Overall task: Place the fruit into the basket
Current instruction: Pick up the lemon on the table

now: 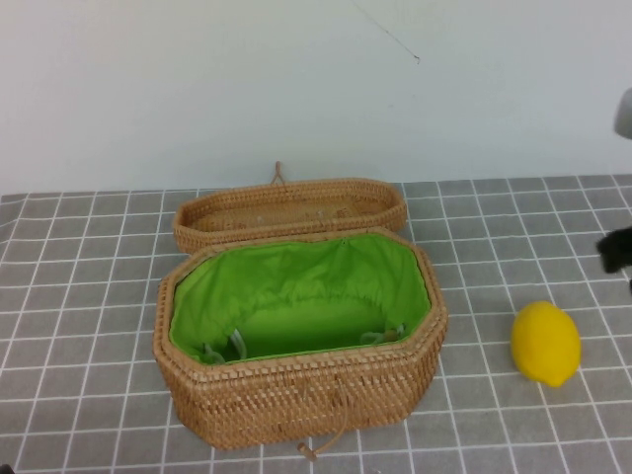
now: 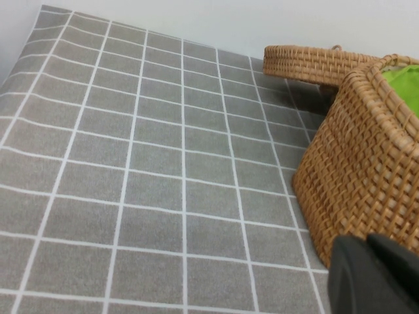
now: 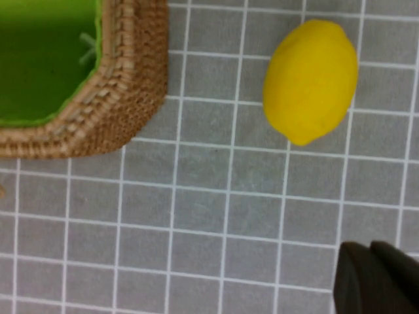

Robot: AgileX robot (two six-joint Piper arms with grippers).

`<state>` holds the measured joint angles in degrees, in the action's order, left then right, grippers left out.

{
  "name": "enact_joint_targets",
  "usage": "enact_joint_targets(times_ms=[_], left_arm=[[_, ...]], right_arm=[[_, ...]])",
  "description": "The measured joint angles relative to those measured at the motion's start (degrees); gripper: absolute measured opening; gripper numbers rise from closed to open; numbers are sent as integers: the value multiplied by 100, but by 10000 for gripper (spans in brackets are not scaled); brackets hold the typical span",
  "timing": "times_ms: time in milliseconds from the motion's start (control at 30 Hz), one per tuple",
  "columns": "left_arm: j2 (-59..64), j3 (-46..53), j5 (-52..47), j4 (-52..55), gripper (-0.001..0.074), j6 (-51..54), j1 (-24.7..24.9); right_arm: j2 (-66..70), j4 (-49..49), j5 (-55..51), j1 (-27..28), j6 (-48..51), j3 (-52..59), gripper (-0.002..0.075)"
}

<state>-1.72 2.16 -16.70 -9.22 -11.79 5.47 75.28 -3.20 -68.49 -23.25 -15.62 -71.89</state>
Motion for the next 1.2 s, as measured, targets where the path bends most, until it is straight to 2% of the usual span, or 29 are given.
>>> enact_joint_targets(times_ms=[233, 367, 500, 567, 667, 867, 933, 1000, 1133, 1200], left_arm=[[0, 0, 0, 0, 1, 0, 0], [0, 0, 0, 0, 0, 0, 0], [0, 0, 0, -10, 1, 0, 0], [0, 0, 0, -10, 1, 0, 0], [0, 0, 0, -10, 1, 0, 0], [0, 0, 0, 1, 1, 0, 0], [0, 0, 0, 1, 0, 0, 0], [0, 0, 0, 1, 1, 0, 0], [0, 0, 0, 1, 1, 0, 0], [0, 0, 0, 1, 1, 0, 0]], right_arm=[[826, 15, 41, 0, -143, -65, 20], [1169, 950, 297, 12, 805, -65, 55], [1323, 1108, 509, 12, 843, -98, 53], [1332, 945, 691, 12, 602, -98, 50], [1332, 320, 785, 47, -384, -103, 50], [1397, -542, 783, 70, -688, -103, 76], [1413, -666, 792, 70, -688, -103, 136], [1424, -643, 805, 70, -652, -113, 251], [1515, -602, 805, 70, -622, -113, 613], [1592, -576, 794, 70, -622, -113, 694]])
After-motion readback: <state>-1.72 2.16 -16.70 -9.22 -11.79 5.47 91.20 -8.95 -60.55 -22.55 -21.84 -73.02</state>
